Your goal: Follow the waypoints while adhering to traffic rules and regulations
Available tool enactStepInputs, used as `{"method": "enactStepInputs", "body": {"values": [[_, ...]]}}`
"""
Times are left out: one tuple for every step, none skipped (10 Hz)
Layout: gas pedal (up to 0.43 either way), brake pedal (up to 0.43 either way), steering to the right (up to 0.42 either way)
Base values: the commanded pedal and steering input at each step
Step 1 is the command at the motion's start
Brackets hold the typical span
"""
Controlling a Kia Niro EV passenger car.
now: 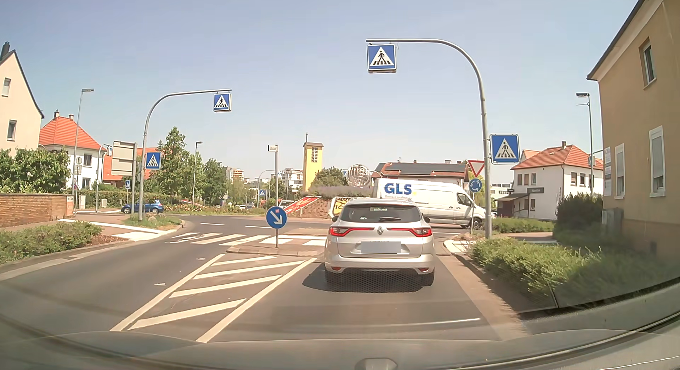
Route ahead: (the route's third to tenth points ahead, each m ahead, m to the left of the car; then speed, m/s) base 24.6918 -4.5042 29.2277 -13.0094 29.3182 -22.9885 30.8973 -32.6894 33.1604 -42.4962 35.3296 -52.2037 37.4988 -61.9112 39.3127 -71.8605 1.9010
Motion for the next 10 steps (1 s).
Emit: {"method": "enactStepInputs", "body": {"values": [[0.067,0.000,0.089],[0.067,0.000,0.089],[0.059,0.000,0.088],[0.000,0.000,0.088],[0.000,0.000,0.088],[0.000,0.000,0.086],[0.000,0.000,0.085],[0.000,0.000,0.085],[0.000,0.012,0.084],[0.000,0.018,0.084]]}}
